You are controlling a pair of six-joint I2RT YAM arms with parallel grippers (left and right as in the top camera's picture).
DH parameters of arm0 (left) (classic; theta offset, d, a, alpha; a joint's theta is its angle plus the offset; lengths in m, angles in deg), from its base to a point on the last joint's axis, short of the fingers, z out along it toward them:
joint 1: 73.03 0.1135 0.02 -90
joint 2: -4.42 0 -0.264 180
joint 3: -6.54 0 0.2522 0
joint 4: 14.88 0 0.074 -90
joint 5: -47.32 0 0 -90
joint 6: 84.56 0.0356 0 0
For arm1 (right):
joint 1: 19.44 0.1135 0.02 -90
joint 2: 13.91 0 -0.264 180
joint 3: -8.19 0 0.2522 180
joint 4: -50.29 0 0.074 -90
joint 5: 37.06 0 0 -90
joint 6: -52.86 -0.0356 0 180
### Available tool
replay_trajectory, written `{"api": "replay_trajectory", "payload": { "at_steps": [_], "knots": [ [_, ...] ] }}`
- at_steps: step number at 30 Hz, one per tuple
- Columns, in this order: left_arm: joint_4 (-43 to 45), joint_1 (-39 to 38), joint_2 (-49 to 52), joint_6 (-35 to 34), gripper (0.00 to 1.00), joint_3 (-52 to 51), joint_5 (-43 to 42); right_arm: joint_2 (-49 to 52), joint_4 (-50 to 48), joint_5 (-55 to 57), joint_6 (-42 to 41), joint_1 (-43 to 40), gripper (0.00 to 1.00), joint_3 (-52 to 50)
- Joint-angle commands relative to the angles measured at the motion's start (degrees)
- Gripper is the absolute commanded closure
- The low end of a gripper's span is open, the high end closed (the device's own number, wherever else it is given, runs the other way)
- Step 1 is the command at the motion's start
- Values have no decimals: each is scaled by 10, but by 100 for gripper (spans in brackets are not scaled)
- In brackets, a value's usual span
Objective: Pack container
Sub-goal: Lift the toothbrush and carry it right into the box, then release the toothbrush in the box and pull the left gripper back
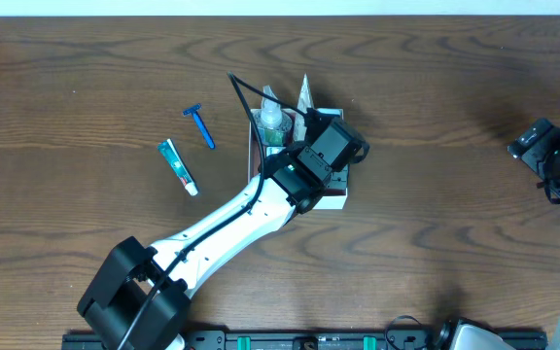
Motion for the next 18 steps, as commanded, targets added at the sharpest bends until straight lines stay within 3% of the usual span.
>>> {"api": "replay_trajectory", "payload": {
  "at_steps": [1, 11, 14, 18],
  "knots": [
    [6, 0, -3, 0, 45, 13, 11, 1, 1, 2, -9, -5, 1, 1],
    [-8, 0, -96, 43, 44, 24, 11, 1, 1, 2, -9, -5, 1, 1],
    [-37, 5, -154, 45, 44, 24, 12, 1, 1, 2, -8, -5, 1, 1],
    [-111, 29, -232, 33, 44, 24, 79, 1, 1, 2, -9, -5, 1, 1]
  ]
}}
